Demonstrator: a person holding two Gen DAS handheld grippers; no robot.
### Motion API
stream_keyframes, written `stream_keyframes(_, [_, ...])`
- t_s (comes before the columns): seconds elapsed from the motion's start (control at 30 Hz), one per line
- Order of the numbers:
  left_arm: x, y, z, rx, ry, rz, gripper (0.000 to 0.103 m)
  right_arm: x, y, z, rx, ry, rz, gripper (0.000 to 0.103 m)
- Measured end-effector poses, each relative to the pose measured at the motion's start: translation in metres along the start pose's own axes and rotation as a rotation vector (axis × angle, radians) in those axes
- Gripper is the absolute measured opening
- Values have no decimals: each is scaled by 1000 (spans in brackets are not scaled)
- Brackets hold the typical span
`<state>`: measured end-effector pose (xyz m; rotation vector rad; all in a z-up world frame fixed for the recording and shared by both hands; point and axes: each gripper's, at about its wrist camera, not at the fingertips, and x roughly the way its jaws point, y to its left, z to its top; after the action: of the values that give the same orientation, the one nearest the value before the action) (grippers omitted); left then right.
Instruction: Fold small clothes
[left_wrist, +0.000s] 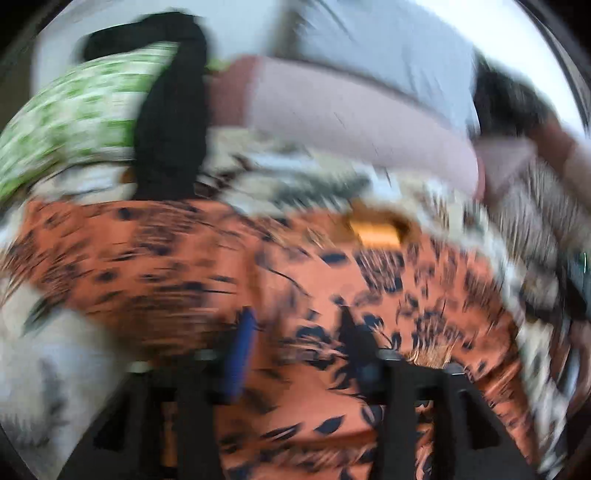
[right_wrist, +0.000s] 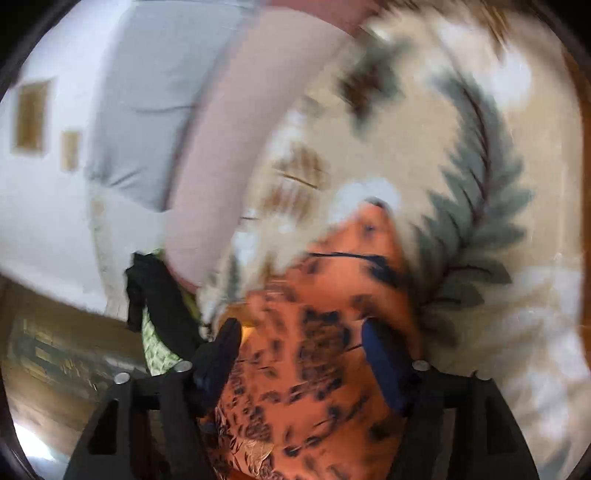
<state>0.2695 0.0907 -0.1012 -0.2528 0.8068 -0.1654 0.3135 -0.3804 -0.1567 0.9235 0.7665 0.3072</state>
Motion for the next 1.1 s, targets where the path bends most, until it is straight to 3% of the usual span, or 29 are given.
stream_keyframes(0.03, [-15, 21, 1, -69, -32, -13, 76, -9, 12, -14, -45, -6, -4, 83])
stream_keyframes(0.13, [-47, 116, 6, -384, -119, -34, 77, -32, 30, -63, -157, 40, -57, 87])
stream_keyframes(0.17, [-48, 141, 6, -474, -126, -37, 77, -33, 32, -79, -173, 62, -61, 87])
stream_keyframes(0.2, [-47, 184, 6, -629, -137, -45, 77, -33, 32, -98, -181, 88, -65, 87])
stream_keyframes(0.27, [-40, 230, 7, -762, -131, -37, 76, -35, 29, -130, -180, 110, -89, 88])
stream_keyframes(0.4, [-16, 287, 12, -852, -80, -18, 76, -42, 14, -156, -141, 100, -81, 87])
stream_keyframes(0.6, [0, 300, 23, -871, -98, -60, 75, -54, 12, -165, -149, 102, -106, 87])
stream_keyframes(0.67, [11, 306, 29, -888, -80, -45, 47, -53, 15, -166, -154, 104, -114, 87])
stream_keyframes(0.7, [17, 308, 31, -883, -51, -21, 4, -56, 15, -165, -156, 103, -116, 87])
stream_keyframes(0.77, [24, 315, 28, -903, -32, 0, 4, -57, 15, -166, -156, 100, -120, 87])
stream_keyframes(0.87, [9, 296, 40, -805, -50, 79, 4, -56, 16, -166, -157, 98, -128, 87])
stream_keyframes(0.93, [-12, 255, 64, -628, -104, 132, 4, -59, 17, -165, -164, 84, -127, 87])
stream_keyframes(1.07, [-55, 135, 105, -251, -224, 114, 4, -71, 11, -164, -150, 52, -113, 87])
stream_keyframes(1.1, [-64, 90, 112, -129, -256, 93, 4, -73, 10, -164, -147, 46, -109, 87])
